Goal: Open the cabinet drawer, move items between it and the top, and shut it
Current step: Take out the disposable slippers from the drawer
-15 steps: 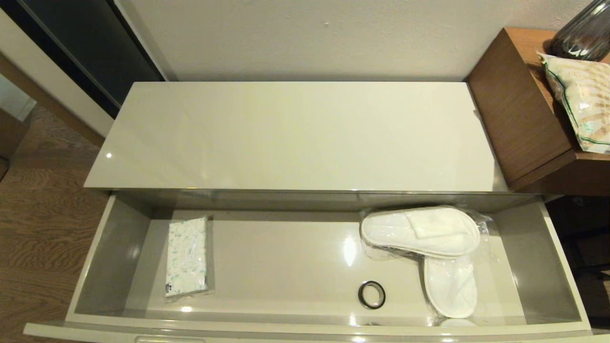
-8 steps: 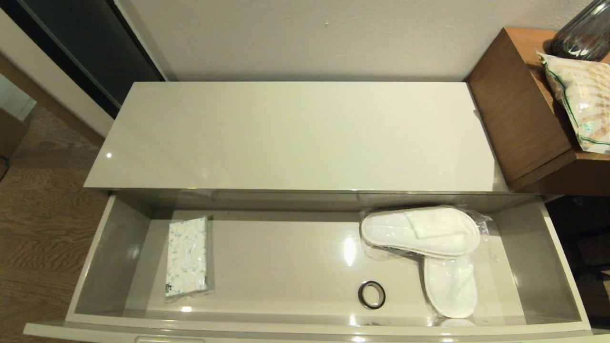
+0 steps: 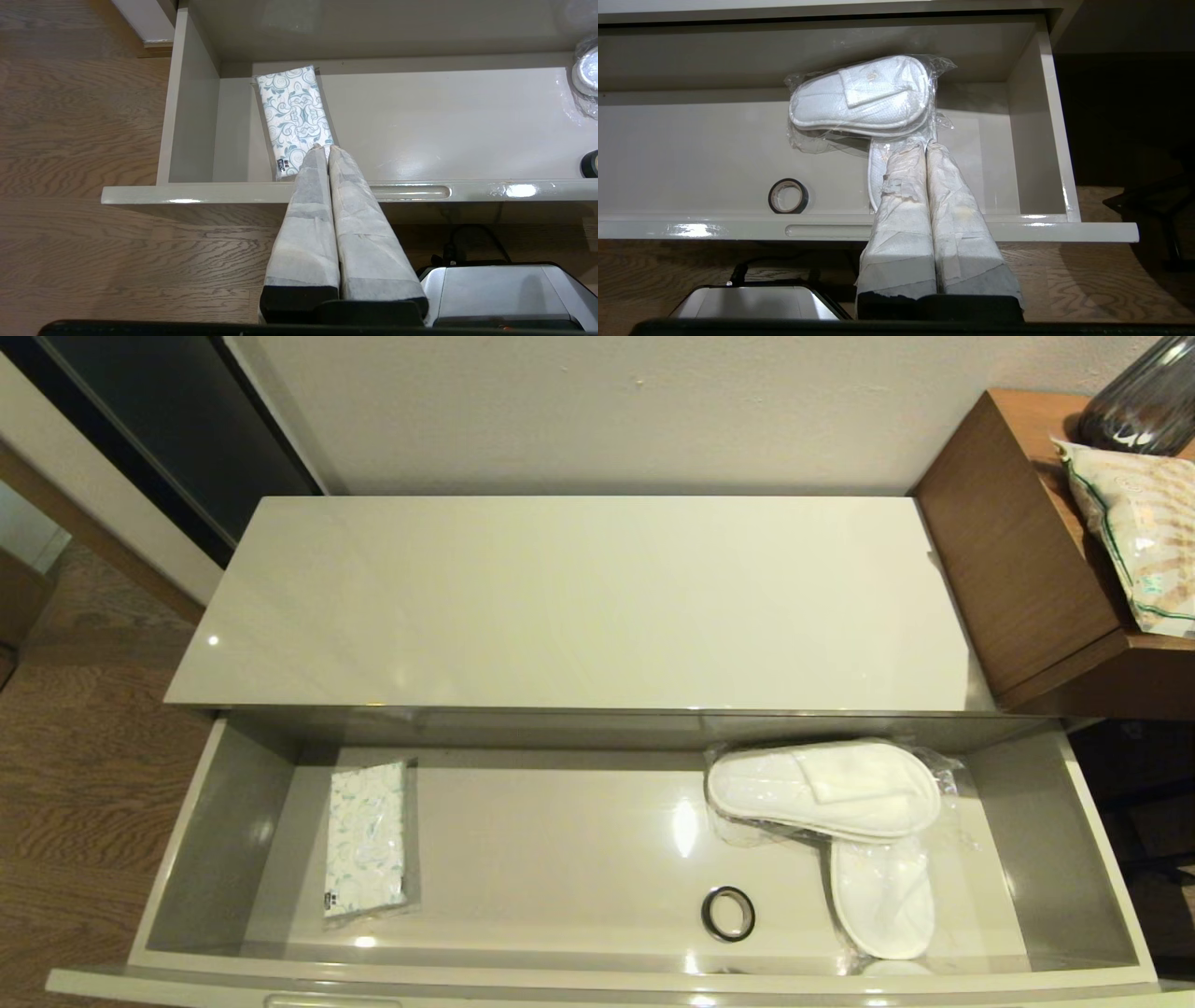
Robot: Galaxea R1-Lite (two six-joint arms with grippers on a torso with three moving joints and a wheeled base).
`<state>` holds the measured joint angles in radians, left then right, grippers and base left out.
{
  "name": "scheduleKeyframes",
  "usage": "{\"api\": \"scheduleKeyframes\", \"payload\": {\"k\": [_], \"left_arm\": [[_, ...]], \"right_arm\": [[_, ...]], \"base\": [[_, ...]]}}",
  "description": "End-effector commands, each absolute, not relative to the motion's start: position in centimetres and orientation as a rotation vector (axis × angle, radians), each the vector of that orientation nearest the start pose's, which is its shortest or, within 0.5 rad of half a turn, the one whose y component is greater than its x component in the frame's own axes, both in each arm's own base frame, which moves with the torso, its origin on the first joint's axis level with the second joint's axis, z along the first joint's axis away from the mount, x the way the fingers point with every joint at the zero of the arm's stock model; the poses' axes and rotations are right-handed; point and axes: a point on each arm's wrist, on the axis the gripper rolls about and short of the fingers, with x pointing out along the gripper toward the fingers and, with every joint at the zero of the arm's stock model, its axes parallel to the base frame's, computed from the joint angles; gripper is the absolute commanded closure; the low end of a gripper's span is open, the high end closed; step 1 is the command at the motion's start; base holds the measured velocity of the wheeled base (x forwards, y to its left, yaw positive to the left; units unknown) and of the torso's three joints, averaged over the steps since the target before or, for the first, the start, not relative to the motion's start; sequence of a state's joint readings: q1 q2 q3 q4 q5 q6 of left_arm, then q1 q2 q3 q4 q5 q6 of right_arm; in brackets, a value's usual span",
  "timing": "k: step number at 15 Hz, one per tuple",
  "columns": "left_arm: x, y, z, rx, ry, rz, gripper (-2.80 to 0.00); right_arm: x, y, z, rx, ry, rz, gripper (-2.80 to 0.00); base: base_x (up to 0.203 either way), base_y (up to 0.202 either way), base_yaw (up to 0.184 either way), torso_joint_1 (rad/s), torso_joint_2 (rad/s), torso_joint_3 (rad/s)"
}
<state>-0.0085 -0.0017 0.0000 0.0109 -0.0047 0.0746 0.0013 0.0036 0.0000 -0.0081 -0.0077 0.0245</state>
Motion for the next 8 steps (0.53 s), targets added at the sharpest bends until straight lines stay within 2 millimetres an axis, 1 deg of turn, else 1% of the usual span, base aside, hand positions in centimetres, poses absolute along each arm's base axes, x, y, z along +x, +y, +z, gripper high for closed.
{"api": "scheduleKeyframes", "payload": {"k": [1,2,3,4,5,6,7,8], "left_arm": [[-2.3,0.0,7.4,0.075,0.01,-0.014,0.0],[-2.3,0.0,7.4,0.075,0.012,-0.014,0.0],[-2.3,0.0,7.4,0.075,0.01,-0.014,0.0],[-2.3,0.0,7.4,0.075,0.01,-0.013,0.0],[-2.3,0.0,7.4,0.075,0.011,-0.014,0.0],[-2.3,0.0,7.4,0.074,0.012,-0.014,0.0],[-2.3,0.0,7.4,0.074,0.011,-0.013,0.0],[-2.3,0.0,7.4,0.075,0.01,-0.014,0.0]], "right_arm": [[-2.3,0.0,7.6,0.02,-0.006,-0.007,0.0],[-2.3,0.0,8.0,0.005,-0.03,-0.008,0.0],[-2.7,0.0,9.2,-0.014,-0.066,-0.011,0.0],[-3.6,0.0,11.3,-0.027,-0.12,-0.01,0.0],[-5.0,0.0,13.4,-0.038,-0.138,0.006,0.0],[-6.8,0.1,15.9,-0.05,-0.147,0.032,0.0],[-8.2,0.1,18.6,-0.054,-0.143,0.052,0.0],[-8.2,0.2,20.9,-0.043,-0.119,0.052,0.0]], "base": [[0.0,0.0,0.0,0.0,0.0,0.0],[0.0,0.0,0.0,0.0,0.0,0.0],[0.0,0.0,0.0,0.0,0.0,0.0],[0.0,0.0,0.0,0.0,0.0,0.0],[0.0,0.0,0.0,0.0,0.0,0.0],[0.0,0.0,0.0,0.0,0.0,0.0],[0.0,0.0,0.0,0.0,0.0,0.0],[0.0,0.0,0.0,0.0,0.0,0.0]]}}
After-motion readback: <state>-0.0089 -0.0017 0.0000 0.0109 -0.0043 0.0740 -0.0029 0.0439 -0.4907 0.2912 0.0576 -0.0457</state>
